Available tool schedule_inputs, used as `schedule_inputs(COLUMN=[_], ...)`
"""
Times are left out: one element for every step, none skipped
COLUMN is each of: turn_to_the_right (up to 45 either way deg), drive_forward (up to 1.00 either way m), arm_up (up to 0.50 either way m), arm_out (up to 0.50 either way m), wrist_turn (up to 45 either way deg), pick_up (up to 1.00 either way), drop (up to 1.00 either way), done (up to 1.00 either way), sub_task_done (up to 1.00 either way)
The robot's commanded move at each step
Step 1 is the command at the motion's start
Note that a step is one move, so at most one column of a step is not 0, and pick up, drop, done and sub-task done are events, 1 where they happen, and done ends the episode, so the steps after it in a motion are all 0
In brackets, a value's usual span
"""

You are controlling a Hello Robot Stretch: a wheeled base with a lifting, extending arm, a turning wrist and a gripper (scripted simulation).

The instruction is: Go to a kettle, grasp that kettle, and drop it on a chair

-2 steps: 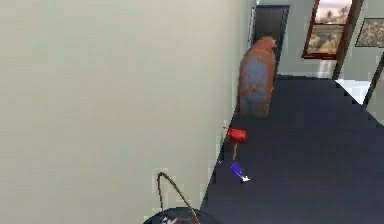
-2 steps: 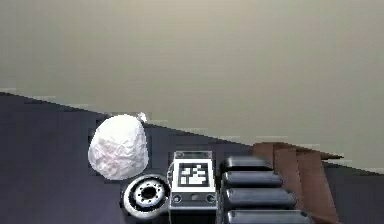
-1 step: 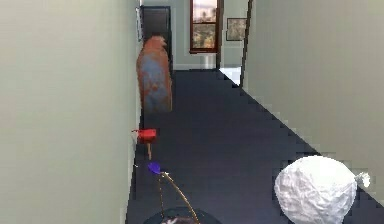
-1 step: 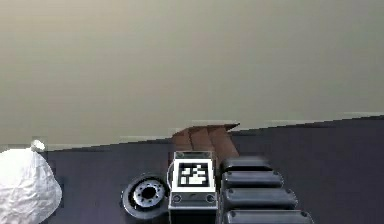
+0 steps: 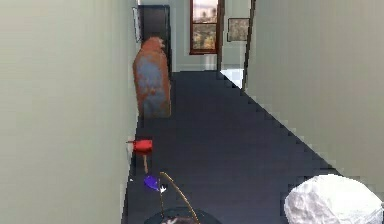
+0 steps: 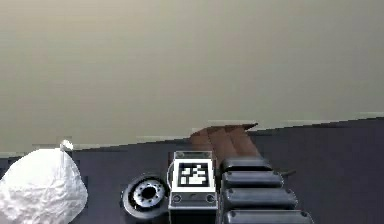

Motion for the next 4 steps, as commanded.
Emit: schedule_inputs(turn_to_the_right=[45.0, 33.0, 0.0, -45.0], drive_forward=[0.0, 0.0, 0.1, 0.0], arm_up=[0.0, 0.0, 0.0, 0.0], arm_out=[0.0, 0.0, 0.0, 0.0], wrist_turn=[0.0, 0.0, 0.0, 0.0], pick_up=[0.0, 0.0, 0.0, 0.0], drop=[0.0, 0.0, 0.0, 0.0], done=[0.0, 0.0, 0.0, 0.0], sub_task_done=[0.0, 0.0, 0.0, 0.0])
